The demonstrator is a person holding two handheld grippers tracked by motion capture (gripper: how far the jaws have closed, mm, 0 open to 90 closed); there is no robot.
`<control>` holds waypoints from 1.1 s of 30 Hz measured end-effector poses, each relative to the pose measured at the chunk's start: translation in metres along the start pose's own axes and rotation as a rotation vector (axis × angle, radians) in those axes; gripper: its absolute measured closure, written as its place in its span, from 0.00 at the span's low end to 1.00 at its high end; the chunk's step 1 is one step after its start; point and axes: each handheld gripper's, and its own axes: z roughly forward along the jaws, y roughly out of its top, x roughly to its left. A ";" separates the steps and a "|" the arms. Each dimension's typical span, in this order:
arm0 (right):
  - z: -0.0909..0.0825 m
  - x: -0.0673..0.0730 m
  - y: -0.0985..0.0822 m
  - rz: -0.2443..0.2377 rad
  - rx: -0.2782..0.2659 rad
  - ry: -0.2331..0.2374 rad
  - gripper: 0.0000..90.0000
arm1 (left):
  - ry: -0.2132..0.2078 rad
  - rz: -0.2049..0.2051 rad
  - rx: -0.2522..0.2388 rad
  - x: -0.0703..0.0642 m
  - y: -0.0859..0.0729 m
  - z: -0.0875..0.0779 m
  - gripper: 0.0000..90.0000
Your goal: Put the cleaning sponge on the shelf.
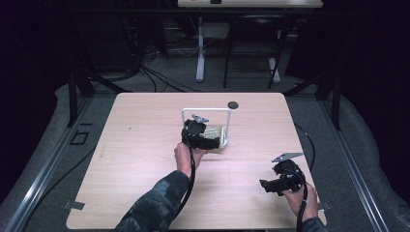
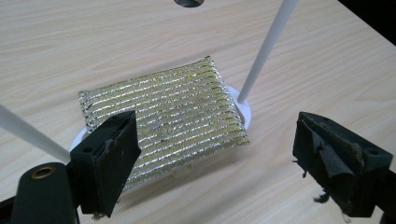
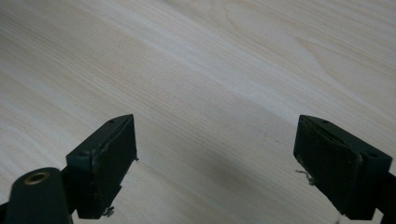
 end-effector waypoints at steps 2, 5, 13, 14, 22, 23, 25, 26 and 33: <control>0.000 0.000 0.000 0.000 -0.002 0.003 0.14 | -0.018 0.013 -0.004 0.002 -0.001 -0.006 0.15; 0.000 0.000 0.000 -0.002 -0.001 0.001 0.14 | -0.041 0.039 0.001 0.004 -0.003 -0.015 0.14; 0.000 0.001 0.000 -0.003 0.004 0.001 0.14 | -0.091 0.091 0.018 0.009 -0.012 -0.037 0.11; 0.000 0.001 0.000 -0.003 0.000 0.000 0.14 | -0.096 0.088 0.018 0.010 -0.013 -0.040 0.10; 0.000 0.001 0.000 0.004 -0.008 0.002 0.14 | -0.111 0.115 0.029 0.022 -0.026 -0.063 0.04; 0.000 0.001 0.000 0.004 -0.009 0.003 0.14 | -0.109 0.111 0.022 0.024 -0.028 -0.066 0.04; 0.000 0.000 0.000 0.001 -0.007 -0.001 0.14 | -0.107 0.103 0.013 0.030 -0.033 -0.072 0.03; -0.001 0.000 0.000 0.004 -0.006 -0.003 0.14 | -0.107 0.103 0.013 0.030 -0.033 -0.072 0.03; 0.000 0.001 -0.001 0.004 -0.007 -0.001 0.14 | -0.079 0.083 0.029 0.053 -0.053 -0.089 0.02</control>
